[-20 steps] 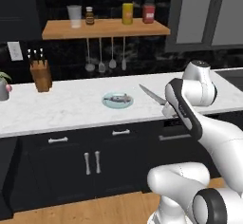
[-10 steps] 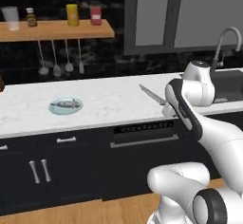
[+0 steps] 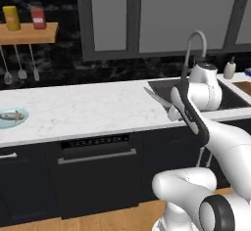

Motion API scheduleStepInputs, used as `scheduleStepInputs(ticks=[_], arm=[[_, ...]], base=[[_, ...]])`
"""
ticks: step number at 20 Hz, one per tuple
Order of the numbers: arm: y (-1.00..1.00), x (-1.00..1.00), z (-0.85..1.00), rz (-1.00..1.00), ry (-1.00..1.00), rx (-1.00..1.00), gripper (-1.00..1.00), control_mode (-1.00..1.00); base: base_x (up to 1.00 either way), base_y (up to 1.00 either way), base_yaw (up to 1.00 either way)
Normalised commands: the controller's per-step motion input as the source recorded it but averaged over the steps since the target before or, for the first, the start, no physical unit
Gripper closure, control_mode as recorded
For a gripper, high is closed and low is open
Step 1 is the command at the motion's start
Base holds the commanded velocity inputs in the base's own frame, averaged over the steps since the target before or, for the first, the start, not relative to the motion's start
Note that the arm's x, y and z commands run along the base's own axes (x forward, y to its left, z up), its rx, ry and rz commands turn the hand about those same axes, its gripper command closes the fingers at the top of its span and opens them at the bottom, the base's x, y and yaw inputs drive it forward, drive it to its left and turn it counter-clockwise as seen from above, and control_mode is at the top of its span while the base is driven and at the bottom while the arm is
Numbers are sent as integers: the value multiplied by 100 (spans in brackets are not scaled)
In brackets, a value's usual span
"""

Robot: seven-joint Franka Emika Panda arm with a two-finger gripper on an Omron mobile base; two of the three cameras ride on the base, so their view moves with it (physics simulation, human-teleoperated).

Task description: Pick up the knife from the drawer and place it on the cutting board. Then place the meat from the plate to the cutting board.

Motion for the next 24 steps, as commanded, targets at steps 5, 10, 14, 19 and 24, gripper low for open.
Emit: scheduleStepInputs(ticks=[5, 10, 14, 19, 24], arm=[[0, 0, 0, 0, 0, 0, 100, 100], [0, 0, 0, 0, 0, 0, 100, 100], [0, 0, 0, 0, 0, 0, 100, 100], [0, 0, 0, 0, 0, 0, 100, 100], [0, 0, 0, 0, 0, 0, 100, 100]], base=[[32, -97, 0], [36, -88, 0], [44, -80, 0], [37, -58, 0], [18, -48, 0]])
